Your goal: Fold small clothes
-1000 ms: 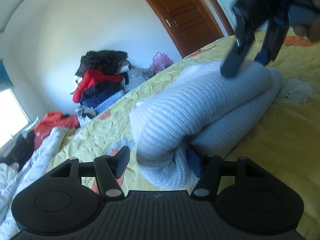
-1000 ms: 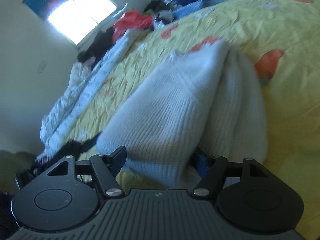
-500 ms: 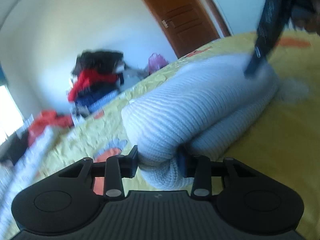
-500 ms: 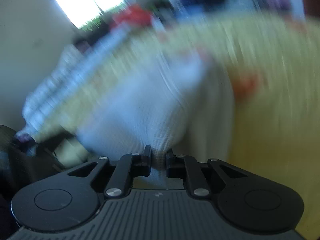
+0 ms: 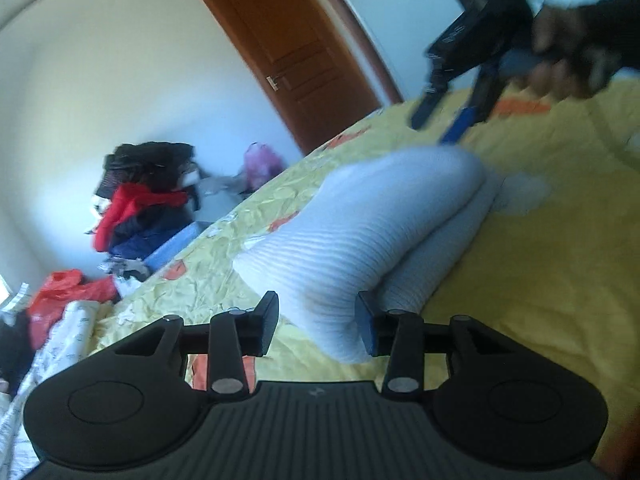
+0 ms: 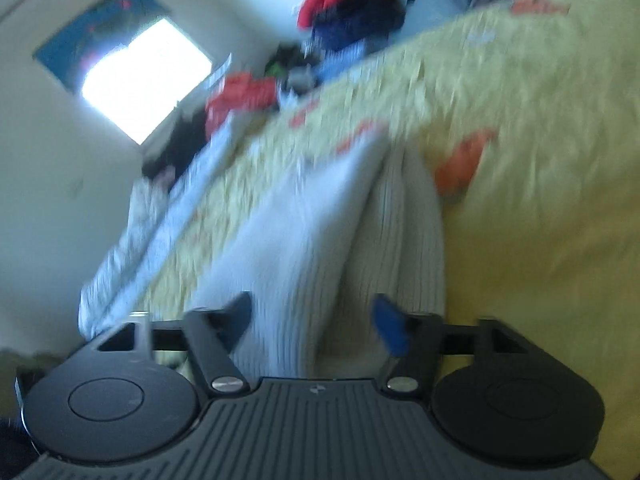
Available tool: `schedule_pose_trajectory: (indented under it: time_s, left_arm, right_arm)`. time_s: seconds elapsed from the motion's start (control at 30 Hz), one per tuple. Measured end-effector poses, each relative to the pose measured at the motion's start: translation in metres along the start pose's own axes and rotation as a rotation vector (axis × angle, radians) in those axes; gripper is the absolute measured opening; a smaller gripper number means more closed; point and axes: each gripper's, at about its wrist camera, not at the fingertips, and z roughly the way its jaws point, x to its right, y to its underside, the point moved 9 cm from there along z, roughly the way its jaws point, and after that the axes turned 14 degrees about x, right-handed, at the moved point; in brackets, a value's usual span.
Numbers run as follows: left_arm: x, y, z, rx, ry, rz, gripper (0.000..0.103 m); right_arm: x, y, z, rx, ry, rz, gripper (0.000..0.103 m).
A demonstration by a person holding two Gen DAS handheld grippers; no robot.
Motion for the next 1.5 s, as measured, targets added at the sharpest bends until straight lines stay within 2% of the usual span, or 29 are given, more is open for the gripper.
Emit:
schedule_pose_trajectory:
  time_s: [0.07, 0.1, 0.13, 0.2, 0.27, 0.3, 0.33, 0.4, 0.43, 0.57, 0.63, 0.67, 0.7, 0.77, 0.87, 0.9, 0.93, 0.97, 1.0, 1.07, 1.1, 1.17, 1.23, 1.27, 1.33, 1.37, 1.4, 1.43, 1.5]
  left_arm:
    - [-0.016, -0.005, -0.003, 0.009, -0.023, -0.033, 0.049]
    - [-0.025, -0.007, 0.000, 0.014, -0.045, -0.060, 0.060]
    - [-0.033, -0.009, 0.006, 0.020, -0.070, -0.091, 0.063]
    - [-0.043, -0.012, 0.025, 0.026, -0.102, -0.167, 0.063]
    - [-0.048, -0.013, 0.047, 0.013, -0.097, -0.267, 0.062]
    - [-0.045, -0.011, 0.063, -0.011, -0.066, -0.327, 0.061]
    - [-0.039, -0.008, 0.077, -0.038, -0.023, -0.364, 0.060]
    - [-0.028, -0.005, 0.099, -0.059, 0.006, -0.400, 0.059]
    - [-0.022, -0.008, 0.106, -0.068, 0.034, -0.414, 0.053]
    - [0.000, -0.022, 0.120, -0.083, 0.108, -0.401, 0.053]
    - [0.011, -0.021, 0.130, -0.071, 0.101, -0.359, 0.053]
    - [0.014, -0.021, 0.132, -0.059, 0.089, -0.333, 0.053]
    - [0.015, -0.021, 0.134, -0.053, 0.080, -0.331, 0.053]
    - [0.007, -0.023, 0.130, -0.048, 0.070, -0.380, 0.055]
    - [-0.023, -0.026, 0.108, -0.011, 0.036, -0.487, 0.057]
    - [-0.036, -0.028, 0.100, 0.004, 0.021, -0.521, 0.070]
    - [-0.053, -0.026, 0.094, 0.016, 0.001, -0.571, 0.089]
    - [-0.068, -0.021, 0.091, 0.017, -0.018, -0.620, 0.094]
    - [-0.084, -0.013, 0.092, 0.007, -0.037, -0.681, 0.095]
    - [-0.112, 0.015, 0.108, -0.074, -0.054, -0.849, 0.095]
    - [-0.121, 0.036, 0.122, -0.145, -0.046, -0.980, 0.095]
    - [-0.123, 0.067, 0.144, -0.255, 0.019, -1.202, 0.094]
    - [-0.111, 0.090, 0.163, -0.334, 0.092, -1.360, 0.095]
    - [-0.111, 0.088, 0.166, -0.293, 0.102, -1.372, 0.094]
    - [-0.107, 0.085, 0.178, -0.290, 0.138, -1.379, 0.093]
    - [-0.102, 0.081, 0.183, -0.298, 0.155, -1.384, 0.088]
    - [-0.096, 0.078, 0.188, -0.310, 0.175, -1.374, 0.079]
    - [-0.093, 0.075, 0.192, -0.323, 0.155, -1.335, 0.075]
    - [-0.094, 0.066, 0.195, -0.320, 0.128, -1.263, 0.062]
  right_arm:
    - [0.002, -0.021, 0.009, 0.060, 0.012, 0.015, 0.078]
    - [0.003, -0.030, 0.019, 0.073, 0.018, 0.020, 0.078]
    - [0.005, -0.036, 0.030, 0.077, 0.020, 0.020, 0.078]
    - [0.007, -0.042, 0.059, 0.053, 0.024, 0.025, 0.078]
    - [0.011, -0.042, 0.090, 0.009, 0.059, 0.025, 0.077]
    - [0.010, -0.037, 0.104, -0.024, 0.064, 0.013, 0.071]
    - [0.008, -0.029, 0.116, -0.071, 0.070, -0.025, 0.056]
    - [0.007, -0.018, 0.129, -0.118, 0.127, -0.151, 0.034]
    - [0.004, -0.019, 0.127, -0.114, 0.117, -0.175, 0.018]
    - [0.008, -0.035, 0.094, -0.036, 0.113, -0.198, 0.015]
    - [0.035, -0.023, 0.095, -0.065, 0.152, -0.144, 0.013]
    - [0.040, -0.021, 0.097, -0.044, 0.142, -0.117, 0.014]
    - [0.044, -0.020, 0.096, -0.027, 0.142, -0.090, 0.021]
    - [0.045, -0.020, 0.095, -0.004, 0.144, -0.047, 0.026]
    - [0.035, -0.022, 0.091, 0.000, 0.112, -0.024, 0.052]
    - [0.031, -0.025, 0.086, 0.005, 0.096, -0.011, 0.066]
    - [0.027, -0.030, 0.079, 0.029, 0.080, 0.000, 0.082]
    - [0.026, -0.039, 0.070, 0.075, 0.079, 0.001, 0.091]
    - [0.028, -0.047, 0.064, 0.117, 0.092, -0.005, 0.103]
    - [0.038, -0.056, 0.060, 0.142, 0.126, -0.005, 0.102]
    - [0.047, -0.055, 0.064, 0.118, 0.156, 0.012, 0.102]
    - [0.064, -0.044, 0.079, 0.023, 0.204, 0.034, 0.101]
    - [0.074, -0.032, 0.092, -0.045, 0.242, 0.017, 0.100]
    - [0.077, -0.027, 0.096, -0.064, 0.241, 0.018, 0.101]
    - [0.071, -0.022, 0.098, -0.064, 0.171, 0.054, 0.100]
    - [0.068, -0.018, 0.100, -0.074, 0.126, 0.102, 0.097]
    - [0.064, -0.015, 0.104, -0.089, 0.082, 0.144, 0.081]
    - [0.062, -0.009, 0.109, -0.116, 0.070, 0.161, 0.071]
    - [0.053, -0.005, 0.114, -0.109, 0.086, 0.096, 0.067]
